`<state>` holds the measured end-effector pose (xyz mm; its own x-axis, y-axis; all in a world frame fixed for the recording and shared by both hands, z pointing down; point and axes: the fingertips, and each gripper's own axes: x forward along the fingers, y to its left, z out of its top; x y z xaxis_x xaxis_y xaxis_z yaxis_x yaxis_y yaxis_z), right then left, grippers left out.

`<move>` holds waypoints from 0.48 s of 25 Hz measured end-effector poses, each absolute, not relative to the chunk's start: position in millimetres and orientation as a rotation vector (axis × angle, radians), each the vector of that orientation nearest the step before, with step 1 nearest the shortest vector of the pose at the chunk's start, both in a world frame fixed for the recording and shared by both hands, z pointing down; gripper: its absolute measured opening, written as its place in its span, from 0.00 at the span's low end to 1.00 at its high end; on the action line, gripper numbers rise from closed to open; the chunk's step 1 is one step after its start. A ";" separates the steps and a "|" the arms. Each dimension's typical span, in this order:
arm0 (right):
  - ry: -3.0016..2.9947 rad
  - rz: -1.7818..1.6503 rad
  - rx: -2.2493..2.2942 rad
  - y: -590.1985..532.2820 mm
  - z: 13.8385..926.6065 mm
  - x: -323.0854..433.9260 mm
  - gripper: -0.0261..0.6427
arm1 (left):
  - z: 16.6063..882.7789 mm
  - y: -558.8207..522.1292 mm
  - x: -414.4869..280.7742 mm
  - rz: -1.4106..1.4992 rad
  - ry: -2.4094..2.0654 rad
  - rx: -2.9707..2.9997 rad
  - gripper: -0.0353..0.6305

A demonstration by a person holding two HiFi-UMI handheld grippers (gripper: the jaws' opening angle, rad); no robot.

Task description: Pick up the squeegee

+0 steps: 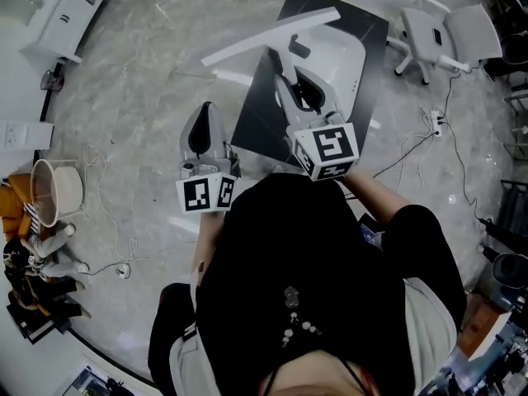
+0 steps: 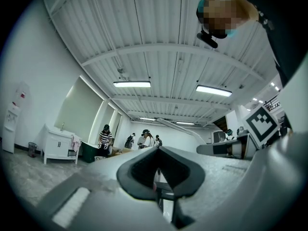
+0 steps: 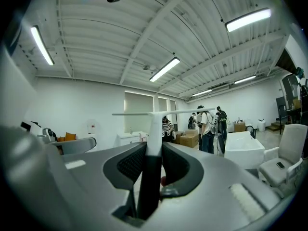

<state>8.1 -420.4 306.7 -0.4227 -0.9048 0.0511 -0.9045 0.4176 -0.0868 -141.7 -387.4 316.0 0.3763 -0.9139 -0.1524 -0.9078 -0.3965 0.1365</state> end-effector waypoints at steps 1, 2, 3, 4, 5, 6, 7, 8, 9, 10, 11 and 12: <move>2.643 -0.158 -1.682 -419.2 306.1 8.1 0.18 | 314.8 -386.8 -140.5 -0.317 -1.709 2.584 0.05; 2.644 -0.157 -1.678 -418.1 305.5 8.0 0.18 | 313.4 -386.2 -139.1 -0.320 -1.709 2.587 0.05; 2.645 -0.156 -1.674 -416.7 305.1 8.0 0.18 | 312.2 -385.4 -137.6 -0.323 -1.709 2.592 0.05; 2.648 -0.156 -1.672 -415.2 305.1 7.9 0.18 | 311.2 -384.4 -136.2 -0.324 -1.709 2.596 0.05; 2.651 -0.156 -1.670 -413.6 305.2 7.6 0.18 | 310.4 -383.3 -135.1 -0.325 -1.708 2.599 0.05; 2.654 -0.155 -1.671 -412.0 305.3 6.9 0.18 | 309.7 -382.2 -134.7 -0.325 -1.707 2.602 0.05; 2.657 -0.153 -1.670 -410.5 305.1 5.9 0.18 | 309.1 -381.1 -134.7 -0.326 -1.707 2.604 0.05; 2.659 -0.148 -1.668 -409.3 304.7 4.7 0.18 | 308.7 -380.2 -135.0 -0.327 -1.708 2.605 0.05; 2.661 -0.143 -1.663 -408.2 304.1 3.4 0.18 | 308.4 -379.3 -135.4 -0.329 -1.710 2.607 0.05; 2.663 -0.139 -1.656 -406.9 303.6 2.1 0.18 | 308.4 -378.2 -135.8 -0.329 -1.714 2.607 0.05; 2.665 -0.138 -1.648 -405.2 303.3 0.8 0.18 | 308.4 -376.8 -136.3 -0.329 -1.718 2.606 0.05; 2.667 -0.138 -1.641 -403.4 303.1 -0.2 0.18 | 308.4 -375.4 -136.6 -0.330 -1.722 2.603 0.05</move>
